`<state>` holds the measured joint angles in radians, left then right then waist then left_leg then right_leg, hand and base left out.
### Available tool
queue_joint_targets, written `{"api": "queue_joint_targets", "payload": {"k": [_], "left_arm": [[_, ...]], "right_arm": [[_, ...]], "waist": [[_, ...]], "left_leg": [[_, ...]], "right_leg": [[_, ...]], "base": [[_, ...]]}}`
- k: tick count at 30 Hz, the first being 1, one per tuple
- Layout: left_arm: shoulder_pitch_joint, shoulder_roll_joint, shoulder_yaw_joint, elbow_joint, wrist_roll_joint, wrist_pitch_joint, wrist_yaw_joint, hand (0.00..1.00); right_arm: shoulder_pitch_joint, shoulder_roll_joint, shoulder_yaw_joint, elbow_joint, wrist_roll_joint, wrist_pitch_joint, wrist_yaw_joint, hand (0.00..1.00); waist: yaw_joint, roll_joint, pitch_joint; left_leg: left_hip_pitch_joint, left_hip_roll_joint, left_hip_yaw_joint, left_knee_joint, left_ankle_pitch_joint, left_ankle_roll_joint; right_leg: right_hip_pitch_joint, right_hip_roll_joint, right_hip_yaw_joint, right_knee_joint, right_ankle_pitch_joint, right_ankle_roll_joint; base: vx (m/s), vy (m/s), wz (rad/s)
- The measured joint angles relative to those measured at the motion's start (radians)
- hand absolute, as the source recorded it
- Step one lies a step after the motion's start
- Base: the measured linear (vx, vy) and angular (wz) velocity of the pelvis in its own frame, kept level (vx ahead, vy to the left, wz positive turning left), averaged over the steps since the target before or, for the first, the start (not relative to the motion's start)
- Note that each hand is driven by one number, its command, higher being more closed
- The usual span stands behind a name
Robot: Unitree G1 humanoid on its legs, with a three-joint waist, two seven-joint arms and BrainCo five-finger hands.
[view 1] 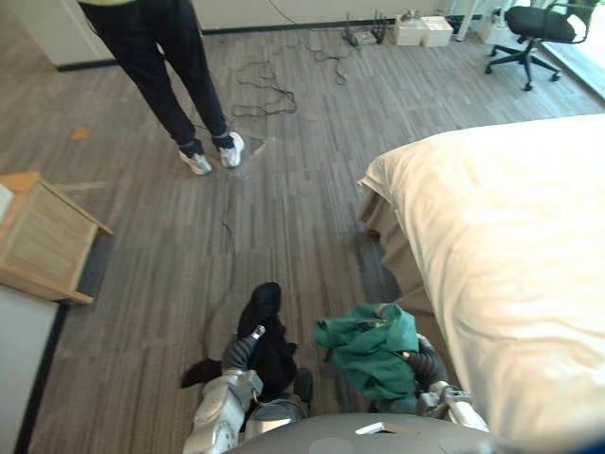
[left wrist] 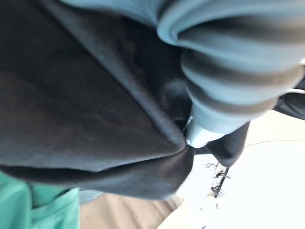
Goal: Tidy the bed and pick cloth on bed and put in laundry
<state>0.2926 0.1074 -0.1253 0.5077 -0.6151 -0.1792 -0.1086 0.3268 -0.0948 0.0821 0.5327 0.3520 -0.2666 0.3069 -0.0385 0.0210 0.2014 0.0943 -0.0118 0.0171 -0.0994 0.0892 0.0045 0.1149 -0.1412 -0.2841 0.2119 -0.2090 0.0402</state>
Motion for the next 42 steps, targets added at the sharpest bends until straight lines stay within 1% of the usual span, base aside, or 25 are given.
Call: {"api": "queue_joint_targets", "payload": {"k": [4,5,10,15,16,18,19,20,21,22,23,25,27,29,31,32,33,34,36,37,38,39,40,41,42], "left_arm": [[0.000,0.000,-0.003,-0.017,0.000,0.000,-0.002,1.00],[0.043,0.016,-0.052,-0.018,-0.001,-0.006,-0.018,1.00],[0.045,0.015,-0.051,-0.018,-0.001,-0.007,-0.018,1.00],[0.083,0.004,-0.054,-0.013,0.009,-0.050,-0.014,1.00],[0.093,-0.003,-0.059,-0.011,0.018,-0.069,-0.008,1.00],[0.091,-0.005,-0.069,-0.011,0.018,-0.088,0.005,1.00],[0.082,-0.003,-0.069,-0.011,0.017,-0.111,0.007,1.00],[0.069,0.002,-0.068,-0.012,0.016,-0.125,0.007,1.00],[0.068,0.002,-0.068,-0.013,0.015,-0.133,0.008,1.00],[0.068,0.000,-0.068,-0.015,0.011,-0.140,0.006,1.00],[0.069,0.000,-0.067,-0.015,0.001,-0.140,0.006,1.00],[0.069,-0.003,-0.062,-0.015,-0.003,-0.140,0.004,1.00],[0.076,-0.011,-0.060,-0.014,-0.004,-0.139,0.003,1.00],[0.085,-0.016,-0.061,-0.013,-0.004,-0.139,0.003,1.00],[0.104,-0.024,-0.064,-0.011,-0.004,-0.138,0.002,1.00],[0.114,-0.032,-0.072,-0.010,-0.004,-0.138,-0.005,1.00],[0.120,-0.041,-0.068,-0.007,-0.004,-0.137,-0.013,1.00],[0.124,-0.044,-0.064,-0.007,-0.004,-0.138,-0.019,1.00],[0.134,-0.040,-0.043,-0.010,-0.002,-0.138,-0.036,1.00],[0.143,-0.035,-0.042,-0.012,-0.002,-0.138,-0.038,1.00],[0.143,-0.030,-0.049,-0.012,-0.001,-0.142,-0.041,1.00],[0.142,-0.024,-0.053,-0.005,0.005,-0.140,-0.039,1.00],[0.142,-0.015,-0.059,-0.005,0.012,-0.140,-0.039,1.00],[0.143,-0.004,-0.073,-0.005,0.020,-0.140,-0.038,1.00],[0.144,0.003,-0.074,-0.005,0.020,-0.139,-0.037,1.00]], "right_arm": [[0.015,0.014,0.001,-0.003,0.000,0.008,0.000,1.00],[0.063,0.037,0.045,-0.039,-0.005,0.009,0.006,1.00],[0.067,0.037,0.044,-0.039,-0.005,0.008,0.005,1.00],[0.112,0.040,0.044,-0.042,-0.001,-0.020,-0.014,1.00],[0.121,0.039,0.043,-0.042,0.001,-0.026,-0.029,1.00],[0.134,0.036,0.042,-0.042,0.020,-0.026,-0.055,1.00],[0.133,0.037,0.039,-0.039,0.022,-0.029,-0.075,1.00],[0.126,0.036,0.037,-0.029,0.028,-0.036,-0.093,1.00],[0.121,0.034,0.035,-0.027,0.029,-0.040,-0.101,1.00],[0.119,0.028,0.024,-0.023,0.030,-0.045,-0.118,1.00],[0.119,0.026,0.015,-0.021,0.030,-0.046,-0.125,1.00],[0.098,0.015,-0.001,-0.020,0.029,-0.047,-0.129,1.00],[0.071,0.004,-0.007,-0.021,0.022,-0.056,-0.127,1.00],[0.063,0.006,-0.007,-0.021,0.016,-0.057,-0.126,1.00],[0.066,0.007,0.004,-0.016,0.015,-0.057,-0.119,1.00],[0.069,0.010,0.004,-0.017,0.014,-0.056,-0.115,1.00],[0.067,0.013,-0.001,-0.015,0.003,-0.055,-0.115,1.00],[0.069,0.011,-0.003,-0.016,-0.005,-0.055,-0.113,1.00],[0.089,0.018,-0.006,-0.013,-0.023,-0.053,-0.106,1.00],[0.100,0.021,-0.011,-0.013,-0.023,-0.052,-0.101,1.00],[0.118,0.013,-0.023,-0.013,-0.024,-0.051,-0.092,1.00],[0.112,0.012,-0.021,-0.012,-0.024,-0.042,-0.093,1.00],[0.112,0.017,-0.021,-0.015,-0.023,-0.042,-0.093,1.00],[0.121,0.023,-0.015,-0.020,-0.024,-0.043,-0.091,1.00],[0.134,0.027,-0.009,-0.021,-0.023,-0.043,-0.091,1.00]], "waist": [[-0.003,0.003,-0.008],[-0.006,-0.007,-0.063],[-0.010,-0.009,-0.061],[-0.011,-0.019,-0.063],[-0.010,-0.029,-0.062],[-0.010,-0.037,-0.065],[-0.012,-0.049,-0.063],[-0.011,-0.070,-0.054],[-0.009,-0.073,-0.052],[-0.007,-0.066,-0.047],[-0.003,-0.059,-0.041],[0.007,-0.046,-0.032],[0.031,-0.021,-0.025],[0.034,-0.016,-0.018],[0.040,-0.018,-0.016],[0.046,-0.011,-0.014],[0.047,-0.007,-0.014],[0.050,-0.008,-0.016],[0.054,-0.041,-0.040],[0.057,-0.048,-0.046],[0.059,-0.044,-0.045],[0.054,-0.051,-0.040],[0.045,-0.049,-0.041],[0.030,-0.044,-0.039],[0.026,-0.051,-0.039]], "left_leg": [[0.003,0.006,-0.001,0.001,-0.005,-0.008],[0.027,-0.005,0.028,-0.005,-0.011,-0.006],[0.028,-0.001,0.038,-0.005,-0.014,-0.010],[0.029,0.018,0.090,-0.005,-0.040,-0.026],[0.028,0.023,0.117,-0.003,-0.050,-0.027],[-0.009,0.026,0.140,0.071,-0.079,-0.026],[-0.079,0.025,0.155,0.190,-0.106,-0.032],[-0.158,0.022,0.187,0.317,-0.111,-0.037],[-0.193,0.023,0.198,0.370,-0.111,-0.036],[-0.232,0.030,0.202,0.437,-0.113,-0.039],[-0.232,0.028,0.203,0.447,-0.114,-0.039],[-0.197,0.017,0.216,0.385,-0.109,-0.033],[-0.121,-0.011,0.219,0.207,-0.050,-0.004],[-0.112,-0.021,0.219,0.161,-0.023,0.005],[-0.109,-0.024,0.228,0.156,-0.028,0.007],[-0.107,-0.016,0.255,0.158,-0.073,0.024],[-0.105,-0.014,0.281,0.179,-0.088,0.048],[-0.105,-0.016,0.289,0.186,-0.095,0.054],[-0.118,-0.027,0.342,0.241,-0.138,0.081],[-0.124,-0.031,0.349,0.271,-0.166,0.068],[-0.127,-0.030,0.341,0.296,-0.212,0.081],[-0.101,-0.042,0.328,0.282,-0.225,0.093],[-0.080,-0.049,0.313,0.265,-0.225,0.093],[-0.038,-0.059,0.281,0.237,-0.226,0.095],[-0.020,-0.060,0.270,0.226,-0.227,0.095]], "right_leg": [[0.032,0.010,0.000,-0.024,0.002,0.001],[0.069,0.010,0.019,-0.074,0.014,0.011],[0.067,0.013,0.027,-0.076,0.014,0.011],[0.065,0.028,0.063,-0.088,0.019,0.002],[0.063,0.028,0.063,-0.092,0.019,0.002],[0.061,0.022,0.060,-0.096,0.018,0.003],[0.060,0.012,0.048,-0.097,0.018,0.003],[0.065,-0.001,0.018,-0.100,0.023,0.009],[0.070,-0.002,0.002,-0.101,0.026,0.013],[0.091,-0.005,-0.034,-0.104,0.033,0.023],[0.112,-0.004,-0.058,-0.105,0.034,0.025],[0.136,-0.003,-0.079,-0.105,0.034,0.025],[0.140,-0.002,-0.105,-0.110,0.034,0.025],[0.144,0.000,-0.118,-0.125,0.034,0.025],[0.158,-0.001,-0.117,-0.145,0.034,0.026],[0.160,0.002,-0.118,-0.144,0.020,0.022],[0.152,-0.007,-0.114,-0.123,-0.014,0.020],[0.148,-0.014,-0.112,-0.110,-0.023,0.023],[0.109,-0.069,-0.122,-0.040,-0.062,0.026],[0.112,-0.083,-0.144,-0.020,-0.068,0.025],[0.071,-0.123,-0.162,0.170,-0.084,-0.003],[-0.048,-0.200,-0.146,0.450,-0.017,-0.034],[-0.090,-0.226,-0.135,0.554,0.044,-0.046],[-0.145,-0.257,-0.121,0.691,0.104,-0.034],[-0.164,-0.256,-0.111,0.727,0.092,-0.019]], "base": [[0.07,-0.061,0.02],[0.00,0.000,0.00],[0.00,-0.001,-0.06],[-0.01,-0.030,-0.28],[0.07,-0.027,-0.12],[0.07,-0.016,0.07],[0.04,-0.002,0.55],[0.03,-0.028,0.71],[0.02,-0.022,1.05],[0.01,-0.014,1.07],[0.02,0.024,1.24],[0.00,0.030,0.76],[-0.04,0.018,0.47],[-0.16,0.009,0.29],[-0.17,0.017,0.00],[-0.16,0.052,-0.06],[-0.13,0.065,-0.03],[-0.08,0.100,-0.04],[0.07,0.101,0.01],[0.19,0.066,0.13],[0.12,0.105,0.19],[0.11,0.137,0.29],[0.15,0.224,0.58],[0.15,0.151,0.59],[0.23,0.132,0.58]]}}
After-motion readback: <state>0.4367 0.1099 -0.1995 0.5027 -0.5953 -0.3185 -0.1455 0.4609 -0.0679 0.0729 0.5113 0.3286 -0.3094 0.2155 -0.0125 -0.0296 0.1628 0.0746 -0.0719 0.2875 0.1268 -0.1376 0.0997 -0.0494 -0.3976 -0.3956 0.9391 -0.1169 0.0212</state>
